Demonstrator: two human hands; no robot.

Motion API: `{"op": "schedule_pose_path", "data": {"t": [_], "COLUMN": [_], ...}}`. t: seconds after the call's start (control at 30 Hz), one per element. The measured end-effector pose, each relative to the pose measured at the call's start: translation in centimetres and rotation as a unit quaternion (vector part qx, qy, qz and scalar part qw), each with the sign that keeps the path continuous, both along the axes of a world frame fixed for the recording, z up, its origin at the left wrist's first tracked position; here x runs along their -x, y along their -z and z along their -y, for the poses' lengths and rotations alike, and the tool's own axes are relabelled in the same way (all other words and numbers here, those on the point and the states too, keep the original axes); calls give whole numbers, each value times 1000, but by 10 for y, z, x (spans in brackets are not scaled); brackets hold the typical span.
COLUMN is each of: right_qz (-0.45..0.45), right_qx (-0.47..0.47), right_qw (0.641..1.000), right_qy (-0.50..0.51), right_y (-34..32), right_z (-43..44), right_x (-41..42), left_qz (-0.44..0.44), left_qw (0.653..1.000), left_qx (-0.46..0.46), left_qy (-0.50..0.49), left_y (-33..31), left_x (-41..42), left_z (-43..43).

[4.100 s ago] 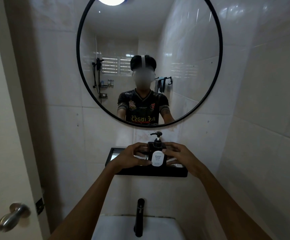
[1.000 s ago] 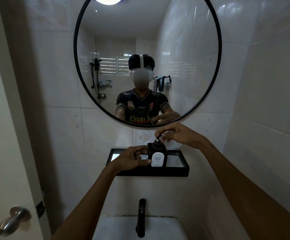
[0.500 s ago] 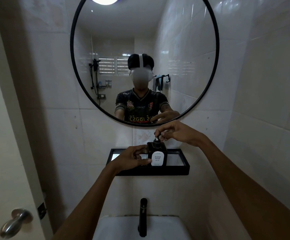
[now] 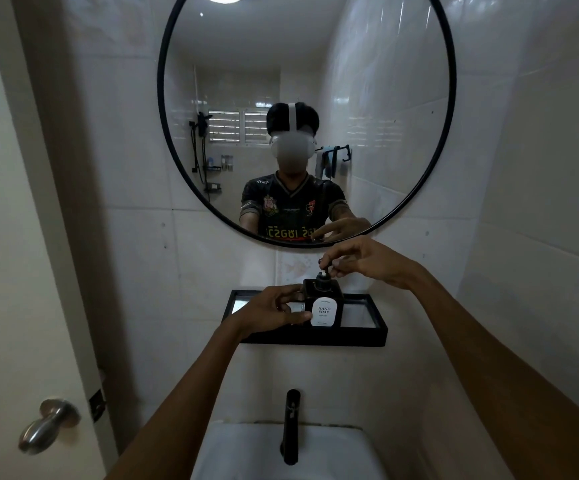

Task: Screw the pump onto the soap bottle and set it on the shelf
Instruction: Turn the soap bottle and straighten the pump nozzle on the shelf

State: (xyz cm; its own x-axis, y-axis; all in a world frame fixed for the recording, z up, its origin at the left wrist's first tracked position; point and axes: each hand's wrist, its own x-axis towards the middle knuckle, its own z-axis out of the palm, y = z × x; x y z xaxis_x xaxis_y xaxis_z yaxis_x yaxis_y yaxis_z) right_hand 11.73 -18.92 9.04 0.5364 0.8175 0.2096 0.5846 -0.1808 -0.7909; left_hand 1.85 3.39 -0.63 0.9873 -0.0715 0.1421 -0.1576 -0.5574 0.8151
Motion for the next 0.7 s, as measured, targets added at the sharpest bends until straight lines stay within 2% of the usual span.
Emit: {"op": "schedule_pose_path", "data": {"t": [0.13,0.23,0.33,0.47,0.7], "right_qz": [-23,-44,-39,-82,-106], "right_qx": [-61,-135,-99,-45,-65], "right_qw": [998,986,988,990,988], "right_qy": [23,83,113,105,87], "right_y": [10,27,55,80,88], "right_z": [7,18,28,33,32], "right_x": [5,7,8,10,7], "left_qz": [13,16,14,18,-6], "left_qw": [1000,1000,999,999,996], "left_qx": [9,20,31,35,87], "left_qy": [-1,4,5,8,-7], "left_y": [0,0,0,-2,-5], "left_x": [2,3,5,5,4], "left_z": [1,1,3,4,3]}}
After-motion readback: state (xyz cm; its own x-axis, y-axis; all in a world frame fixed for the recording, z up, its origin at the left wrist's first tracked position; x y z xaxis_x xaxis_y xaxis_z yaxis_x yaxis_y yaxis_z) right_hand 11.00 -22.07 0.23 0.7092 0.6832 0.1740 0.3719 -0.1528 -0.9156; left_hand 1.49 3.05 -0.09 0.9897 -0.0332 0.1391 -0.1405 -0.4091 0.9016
